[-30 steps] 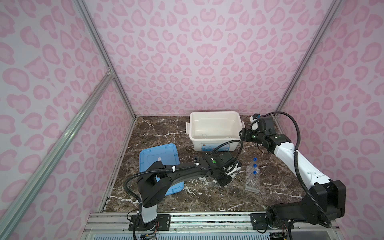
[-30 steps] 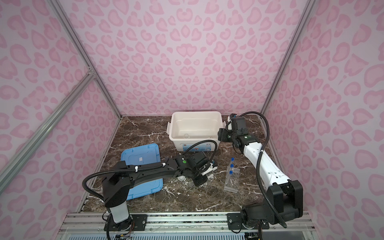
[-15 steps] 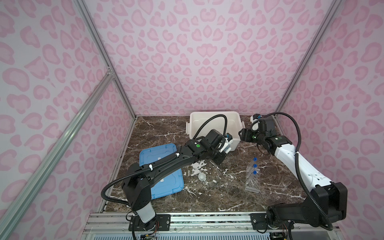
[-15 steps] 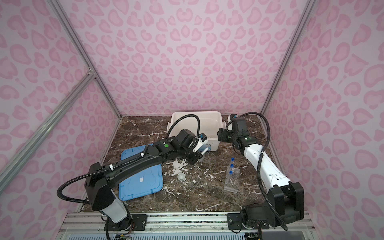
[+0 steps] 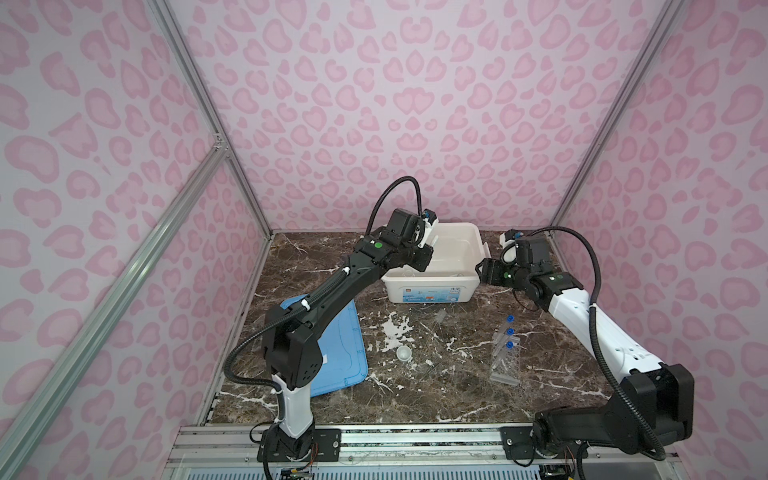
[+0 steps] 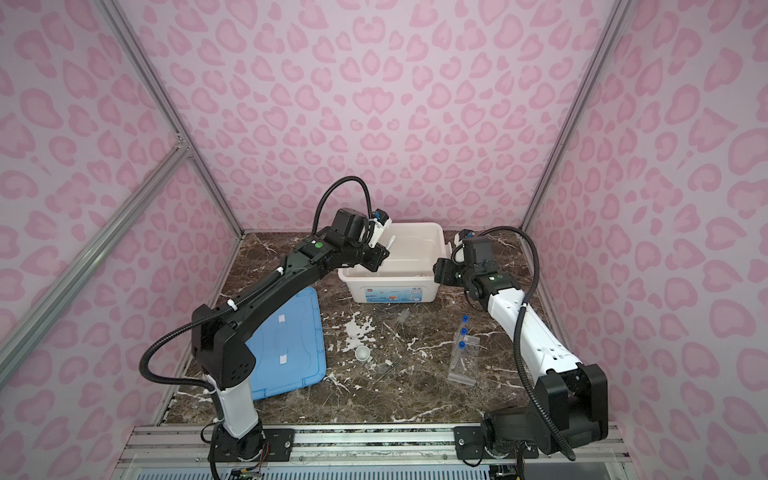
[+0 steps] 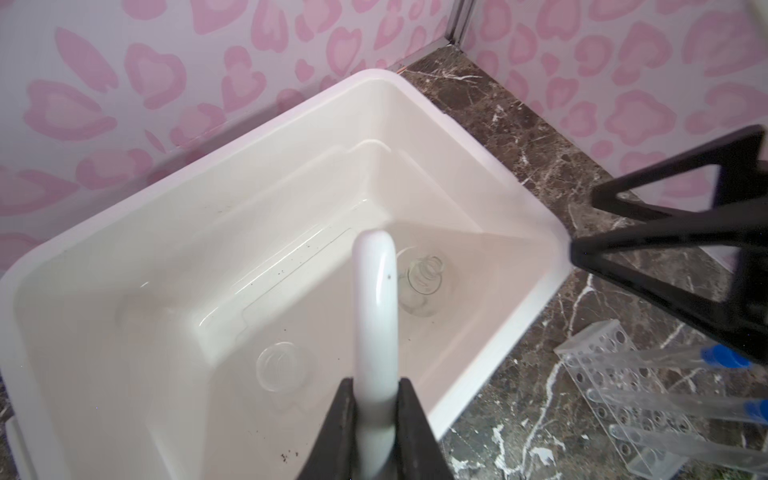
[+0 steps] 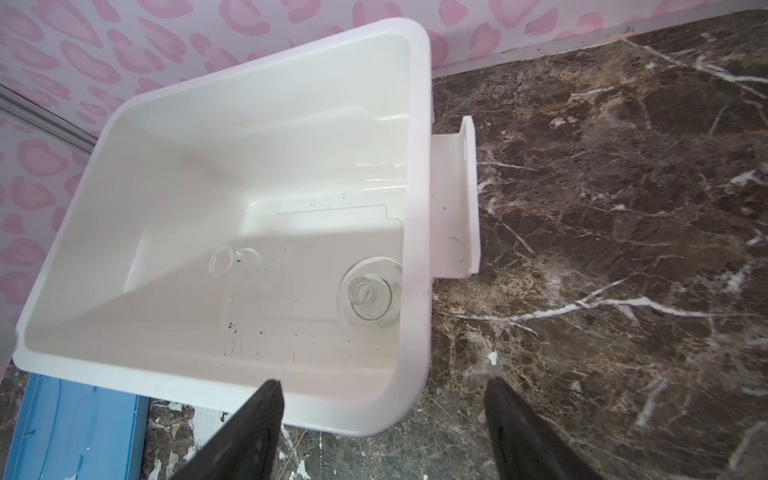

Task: Organize the chemistry lab equipment
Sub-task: 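Lift the pestle and carry it over the white bin with the left gripper, then lower the held pestle into the white bin with the left gripper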

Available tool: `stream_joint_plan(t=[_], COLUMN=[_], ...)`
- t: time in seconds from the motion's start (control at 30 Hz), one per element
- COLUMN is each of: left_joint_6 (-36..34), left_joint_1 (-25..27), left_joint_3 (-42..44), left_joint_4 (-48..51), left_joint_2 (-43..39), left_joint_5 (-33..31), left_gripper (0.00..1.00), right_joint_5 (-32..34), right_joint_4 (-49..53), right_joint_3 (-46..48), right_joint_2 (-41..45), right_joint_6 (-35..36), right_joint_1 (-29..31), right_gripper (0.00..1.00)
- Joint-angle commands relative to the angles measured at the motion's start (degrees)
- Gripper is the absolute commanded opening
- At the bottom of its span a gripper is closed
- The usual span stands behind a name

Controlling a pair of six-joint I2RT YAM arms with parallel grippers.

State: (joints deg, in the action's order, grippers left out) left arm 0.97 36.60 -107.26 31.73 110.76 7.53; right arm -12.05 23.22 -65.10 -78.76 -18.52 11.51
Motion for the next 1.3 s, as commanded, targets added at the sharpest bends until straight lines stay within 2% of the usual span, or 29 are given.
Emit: stream_joint_plan(t=[0.0, 0.23, 0.4, 0.87, 1.07, 1.27], left_joint_6=[-0.4, -0.6, -0.5, 0.8, 2.7, 3.2], left_joint_1=[-1.1, -2.0, -2.5, -3.3, -4.3, -4.6], left_joint_3=[-4.5, -11.5, -12.3, -15.4, -16.1, -17.3], left_joint_4=[3.8, 8.1, 9.4, 11.6, 10.6, 11.0], left_joint_2=[4.6, 13.6, 17.1, 22.9, 23.3, 24.2], left_joint_5=[0.7, -0.3, -1.1, 0.4, 2.8, 2.5], left_gripper=[0.08, 0.08, 0.08, 0.08, 0.08, 0.08], right_joint_5=[-0.5, -0.8, -0.7, -0.6, -0.3, -0.5], right_joint_4=[-1.7, -1.3, -1.1, -1.4, -1.3, -1.5], right_joint_3=[0.3, -0.2, -0.4, 0.3, 0.3, 0.3], right_joint_2=[0.3, -0.1, -0.1, 0.1, 0.1, -0.2], right_joint_6=[-0.6, -0.4, -0.2, -0.5, -0.3, -0.7], right_joint_1=[0.0, 0.0, 0.0, 0.0, 0.0, 0.0], right_gripper=[0.78, 0.78, 0.78, 0.78, 0.78, 0.78])
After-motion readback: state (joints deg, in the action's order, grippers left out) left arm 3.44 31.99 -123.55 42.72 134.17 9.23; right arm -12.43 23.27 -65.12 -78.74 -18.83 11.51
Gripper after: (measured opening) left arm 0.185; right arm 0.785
